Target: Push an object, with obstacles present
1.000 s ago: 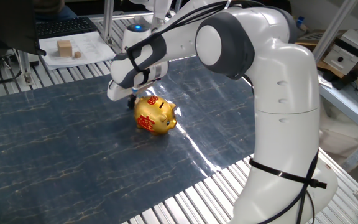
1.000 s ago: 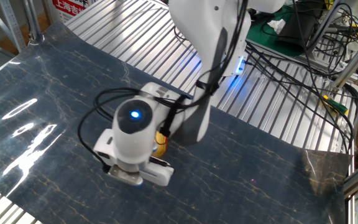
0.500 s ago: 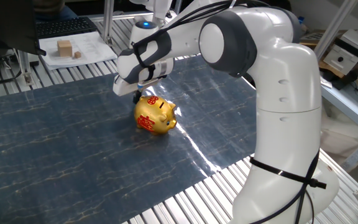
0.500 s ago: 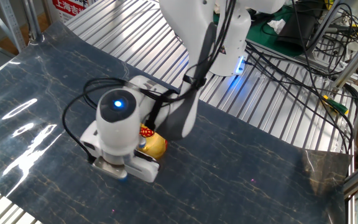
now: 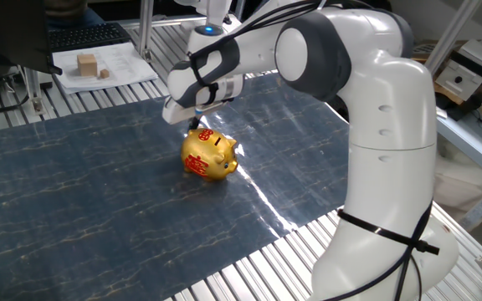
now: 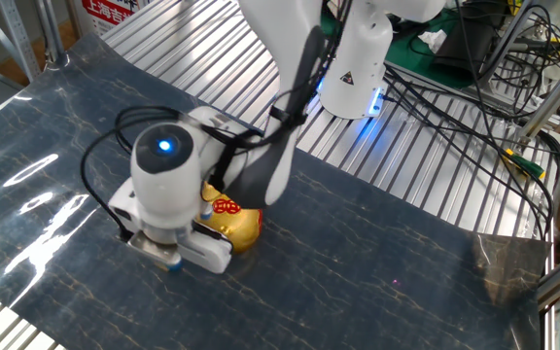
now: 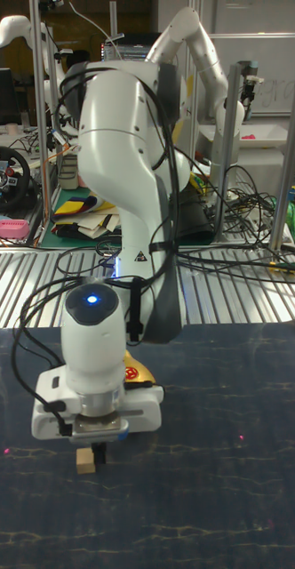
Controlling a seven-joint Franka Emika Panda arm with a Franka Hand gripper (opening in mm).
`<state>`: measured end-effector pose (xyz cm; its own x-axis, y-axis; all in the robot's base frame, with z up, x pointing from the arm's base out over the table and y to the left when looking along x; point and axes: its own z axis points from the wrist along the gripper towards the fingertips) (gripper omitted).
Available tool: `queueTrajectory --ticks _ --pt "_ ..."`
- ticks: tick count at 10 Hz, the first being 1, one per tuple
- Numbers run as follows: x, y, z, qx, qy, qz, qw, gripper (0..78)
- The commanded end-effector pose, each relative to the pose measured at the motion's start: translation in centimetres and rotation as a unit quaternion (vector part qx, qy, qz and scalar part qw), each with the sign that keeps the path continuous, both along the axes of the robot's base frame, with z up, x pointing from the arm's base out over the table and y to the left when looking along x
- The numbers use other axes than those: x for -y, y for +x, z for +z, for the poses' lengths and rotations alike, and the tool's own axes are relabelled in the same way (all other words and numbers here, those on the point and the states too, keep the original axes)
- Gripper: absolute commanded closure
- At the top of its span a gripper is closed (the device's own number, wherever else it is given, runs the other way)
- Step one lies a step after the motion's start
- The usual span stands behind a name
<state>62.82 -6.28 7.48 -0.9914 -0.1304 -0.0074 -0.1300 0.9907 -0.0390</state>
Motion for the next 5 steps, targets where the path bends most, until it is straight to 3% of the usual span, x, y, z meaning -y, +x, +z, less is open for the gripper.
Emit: queueTrajectory --ticks 1,4,5 --pt "2.2 0.0 0.9 0.003 -0.002 0.001 1.0000 77.6" --pt "4.3 0.0 1.1 0.003 0.001 0.007 1.0000 77.6" --pt "4.8 -0.1 -0.1 0.016 0.005 0.006 0.9998 77.6"
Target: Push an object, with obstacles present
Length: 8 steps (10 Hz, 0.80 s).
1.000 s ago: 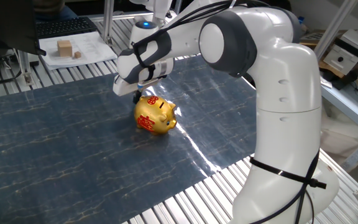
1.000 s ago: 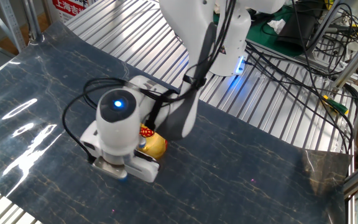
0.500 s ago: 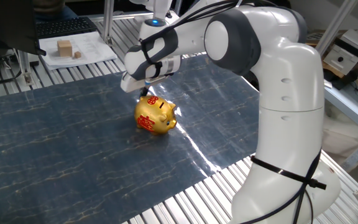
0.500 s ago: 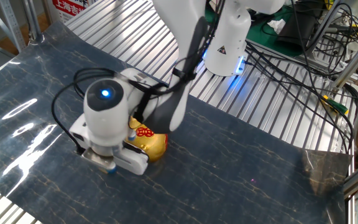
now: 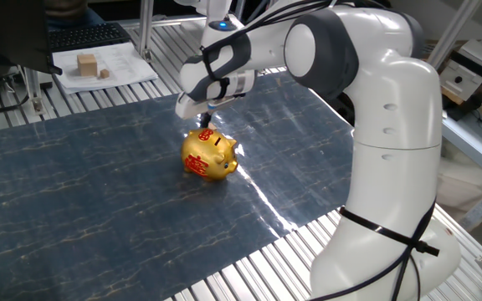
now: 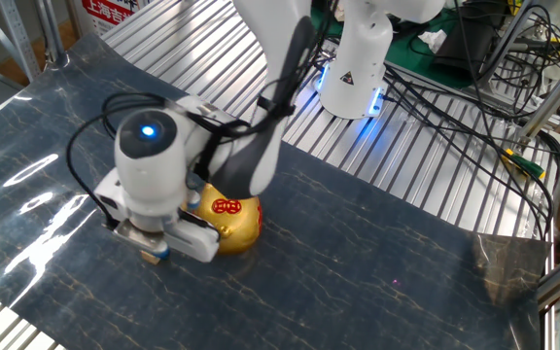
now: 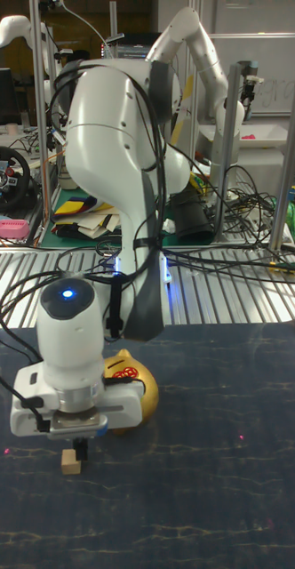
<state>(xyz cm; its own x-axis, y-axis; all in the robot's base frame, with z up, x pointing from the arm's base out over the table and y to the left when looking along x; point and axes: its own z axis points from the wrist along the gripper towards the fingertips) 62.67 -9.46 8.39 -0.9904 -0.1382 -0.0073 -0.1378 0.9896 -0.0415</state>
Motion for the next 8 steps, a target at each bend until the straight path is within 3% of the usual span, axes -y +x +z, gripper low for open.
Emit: queueTrajectory --ticks 1,2,3,5,6,7,8 --pt "1.4 -0.5 -1.8 0.021 0.005 -0.012 0.9997 77.6" --pt "1.4 -0.4 -1.7 0.000 0.014 -0.027 0.9996 77.6" --pt "1.8 0.0 -1.1 -0.006 0.014 -0.021 0.9997 77.6" --pt "1.8 0.1 -0.8 -0.014 0.017 -0.051 0.9985 77.6" --pt "1.8 0.1 -0.5 -0.015 0.026 -0.056 0.9980 77.6" --pt "1.5 0.7 0.8 -0.034 0.056 -0.077 0.9949 77.6" --pt "1.4 0.8 1.4 -0.041 0.063 -0.081 0.9939 77.6"
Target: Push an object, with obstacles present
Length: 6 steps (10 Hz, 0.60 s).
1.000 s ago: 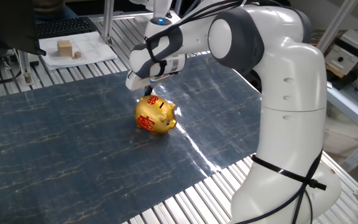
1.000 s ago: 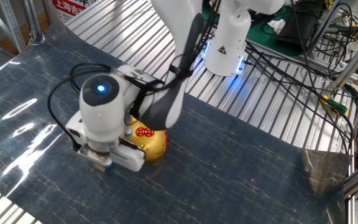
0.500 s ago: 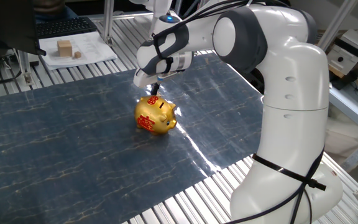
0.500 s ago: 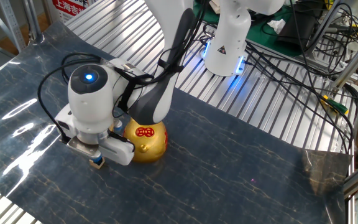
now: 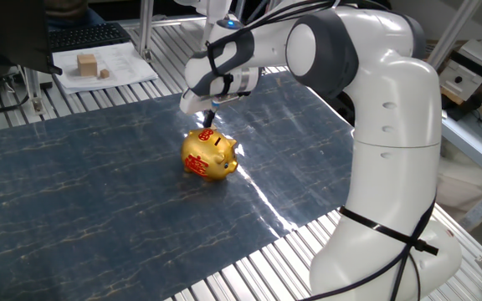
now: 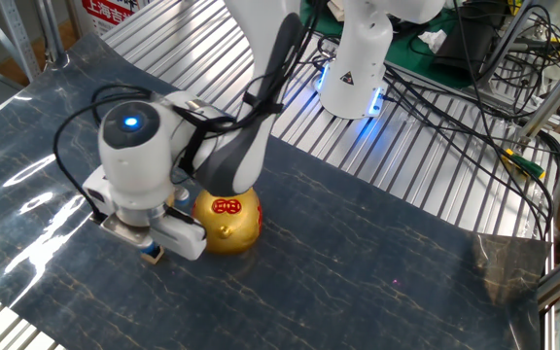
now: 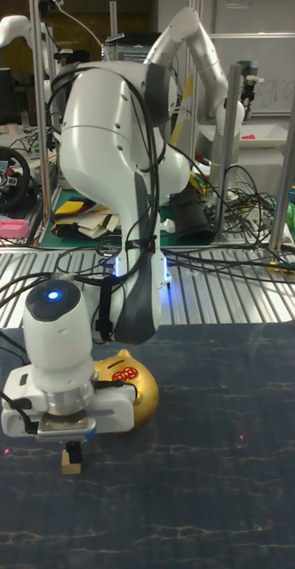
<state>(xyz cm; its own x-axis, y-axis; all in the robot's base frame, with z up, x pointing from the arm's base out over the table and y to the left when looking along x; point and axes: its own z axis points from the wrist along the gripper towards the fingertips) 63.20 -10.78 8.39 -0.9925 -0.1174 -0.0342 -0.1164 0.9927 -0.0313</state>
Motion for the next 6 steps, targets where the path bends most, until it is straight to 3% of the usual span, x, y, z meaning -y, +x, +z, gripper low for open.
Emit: queueTrajectory --ticks 1,2,4,5,6 --pt "-0.5 0.9 3.4 -0.066 0.054 -0.086 0.9927 77.6" --pt "-1.4 1.4 4.8 -0.075 0.052 -0.098 0.9909 77.6" --pt "-3.1 2.0 7.8 -0.076 0.051 -0.111 0.9896 77.6" --pt "-3.1 2.0 7.8 -0.076 0.051 -0.111 0.9896 77.6" --pt "-4.5 2.3 8.5 -0.066 0.045 -0.141 0.9868 77.6"
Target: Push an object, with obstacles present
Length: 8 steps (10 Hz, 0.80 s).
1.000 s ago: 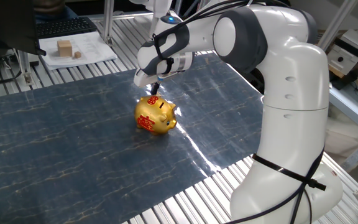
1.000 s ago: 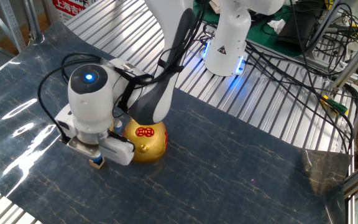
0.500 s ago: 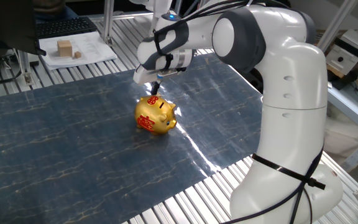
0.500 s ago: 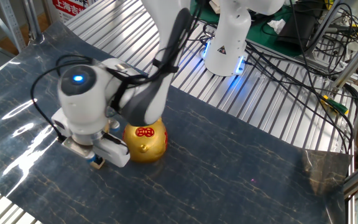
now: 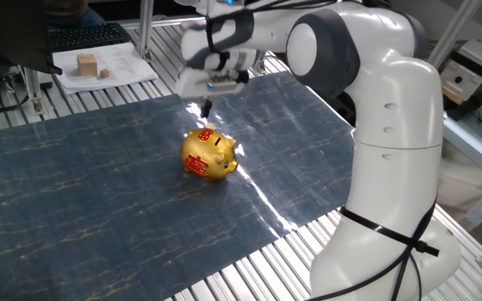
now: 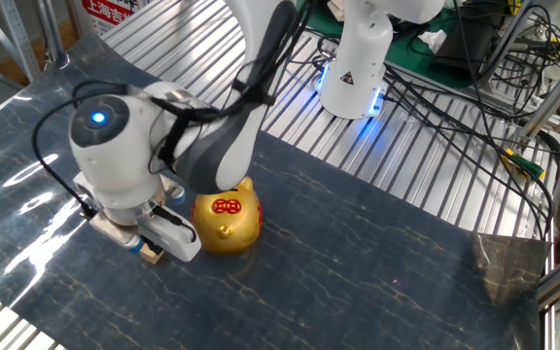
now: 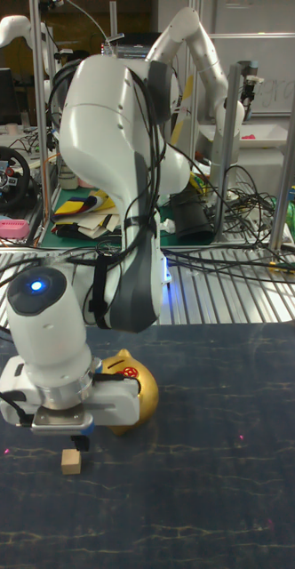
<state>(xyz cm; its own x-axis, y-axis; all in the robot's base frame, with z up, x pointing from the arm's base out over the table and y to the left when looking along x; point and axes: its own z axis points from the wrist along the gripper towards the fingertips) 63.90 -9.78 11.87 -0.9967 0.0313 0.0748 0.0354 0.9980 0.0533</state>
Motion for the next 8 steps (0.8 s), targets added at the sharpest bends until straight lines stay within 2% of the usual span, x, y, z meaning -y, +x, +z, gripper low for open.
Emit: queueTrajectory --ticks 1,2,3,4,5,6,7,8 --pt "-4.5 1.5 4.5 -0.013 -0.003 -0.114 0.9934 77.6" --pt "-5.8 1.4 4.0 -0.004 -0.012 -0.162 0.9867 77.6" --pt "-7.2 1.2 3.5 0.006 -0.033 -0.199 0.9794 77.6" --pt "-8.0 1.1 3.3 0.010 -0.043 -0.216 0.9754 77.6" --pt "-9.6 1.2 2.8 0.009 -0.042 -0.282 0.9586 77.6" --pt "-9.9 1.2 2.7 0.010 -0.042 -0.292 0.9553 77.6" --pt "-11.1 1.5 2.2 0.021 -0.047 -0.322 0.9453 77.6" --pt "-11.3 1.6 1.9 0.023 -0.045 -0.331 0.9423 77.6"
